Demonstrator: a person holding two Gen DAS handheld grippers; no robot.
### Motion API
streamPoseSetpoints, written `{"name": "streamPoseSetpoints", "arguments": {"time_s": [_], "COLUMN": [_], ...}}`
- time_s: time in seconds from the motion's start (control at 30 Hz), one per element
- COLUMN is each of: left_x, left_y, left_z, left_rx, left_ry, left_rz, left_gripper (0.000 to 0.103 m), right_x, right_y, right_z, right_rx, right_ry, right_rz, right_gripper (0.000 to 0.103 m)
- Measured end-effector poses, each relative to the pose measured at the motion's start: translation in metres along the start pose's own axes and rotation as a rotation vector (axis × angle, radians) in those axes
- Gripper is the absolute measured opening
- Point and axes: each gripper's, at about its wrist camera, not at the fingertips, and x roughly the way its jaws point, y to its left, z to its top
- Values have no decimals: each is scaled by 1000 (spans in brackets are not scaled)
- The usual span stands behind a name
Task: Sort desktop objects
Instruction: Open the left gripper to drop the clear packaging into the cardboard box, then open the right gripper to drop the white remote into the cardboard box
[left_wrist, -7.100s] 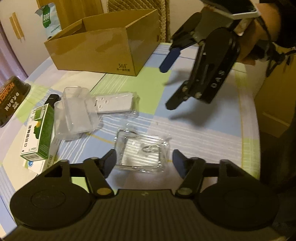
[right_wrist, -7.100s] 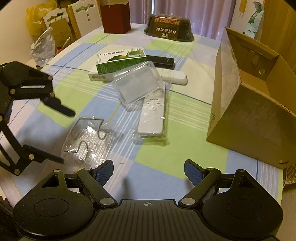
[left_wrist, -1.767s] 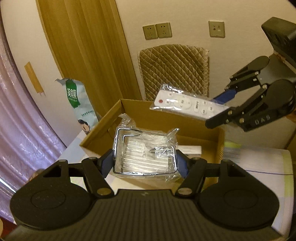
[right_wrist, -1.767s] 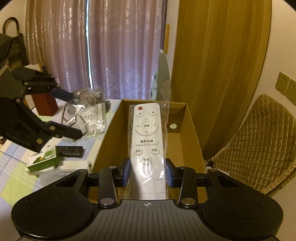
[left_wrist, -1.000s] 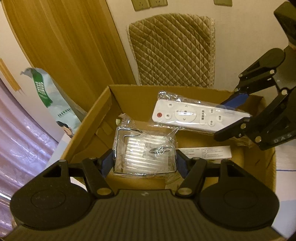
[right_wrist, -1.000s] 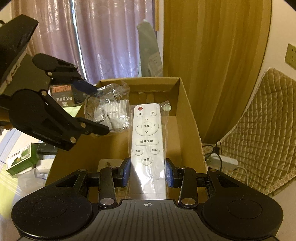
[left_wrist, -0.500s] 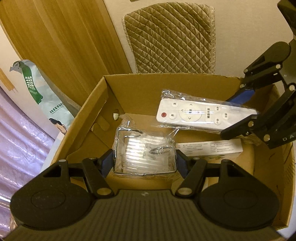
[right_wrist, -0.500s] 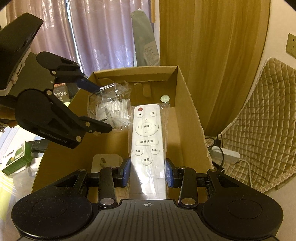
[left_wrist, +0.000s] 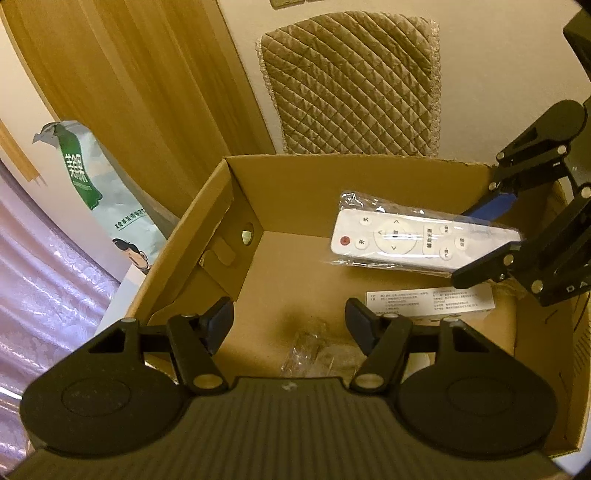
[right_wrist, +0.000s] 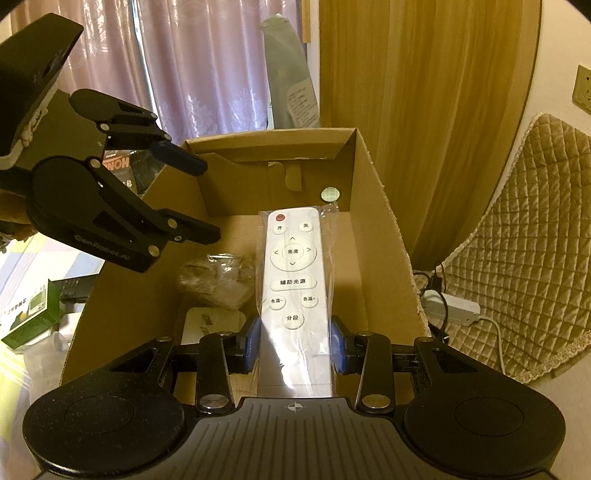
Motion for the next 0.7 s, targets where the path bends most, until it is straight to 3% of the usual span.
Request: {"name": "streamPoseSetpoints", "arguments": {"time_s": [0.7], "left_x": [-17], "left_y": [0], "left_z": [-2], "left_rx": [-17], "left_ry": [-17], "left_rz": [13], "left_gripper": [64], "right_x": [4], "right_y": [0], "right_z": [2], "right_rx": [2], "right_ry": [-12], "right_rz": [11], "right_gripper": [38]}}
